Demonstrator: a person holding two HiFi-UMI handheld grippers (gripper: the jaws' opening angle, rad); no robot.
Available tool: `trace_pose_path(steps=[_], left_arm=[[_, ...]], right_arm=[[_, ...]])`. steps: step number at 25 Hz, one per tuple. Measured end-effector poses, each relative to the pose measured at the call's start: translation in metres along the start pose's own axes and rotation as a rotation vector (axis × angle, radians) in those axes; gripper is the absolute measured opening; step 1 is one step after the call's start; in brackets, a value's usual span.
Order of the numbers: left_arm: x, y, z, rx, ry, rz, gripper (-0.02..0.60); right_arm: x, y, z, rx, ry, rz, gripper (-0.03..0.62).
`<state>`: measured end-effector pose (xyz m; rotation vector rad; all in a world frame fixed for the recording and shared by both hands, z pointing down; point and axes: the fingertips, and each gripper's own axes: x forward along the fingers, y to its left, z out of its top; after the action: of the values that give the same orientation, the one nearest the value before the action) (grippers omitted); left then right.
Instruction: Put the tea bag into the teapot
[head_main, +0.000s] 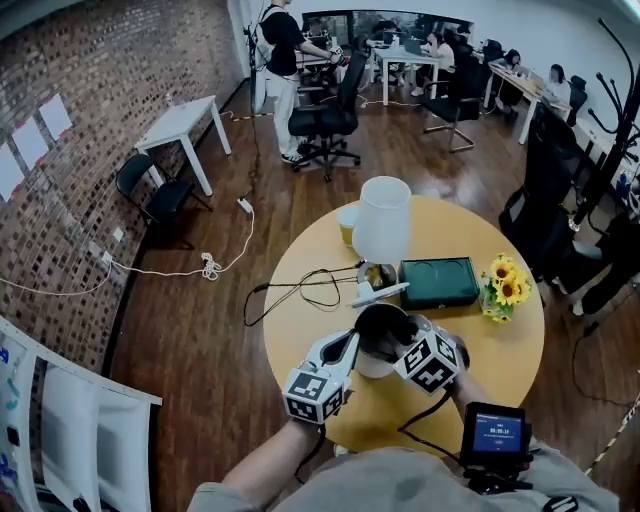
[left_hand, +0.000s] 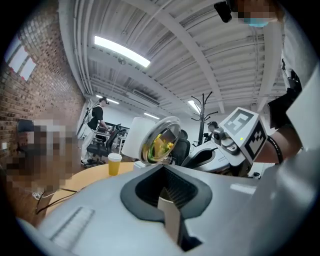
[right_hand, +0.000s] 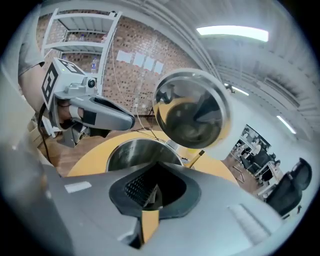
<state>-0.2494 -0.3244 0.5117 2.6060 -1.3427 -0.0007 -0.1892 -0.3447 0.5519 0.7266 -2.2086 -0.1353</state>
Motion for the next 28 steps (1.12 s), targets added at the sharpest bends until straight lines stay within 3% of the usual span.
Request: trace_pose_path(steps=[9,17,24,28], left_arm=[[0.001,-0.047,0.004,-0.001,-0.008,-0.109,0.0],[0.001,-0.088,-0.004,-0.035,-0.014,-0.161,0.0],[-0.005,-0.15,-0.028,-0.05,-0.007,-0.085,0.0],[-0.007,-0.215,-0.05,-0.087,-0.004,-0.033,0.0]], right_arm=[[-0.055,0.003,-0.021,0.342,-0.162,-0.106,0.009],[-0.091,0.016,-0.045,0.377,-0.163,-0.159,0.009],[-0.137,0.038,-0.092,0.358,-0.196,-0.106,0.009],[-0.184,0.052,-0.139,0.347,-0.207,-0.06,0.009]])
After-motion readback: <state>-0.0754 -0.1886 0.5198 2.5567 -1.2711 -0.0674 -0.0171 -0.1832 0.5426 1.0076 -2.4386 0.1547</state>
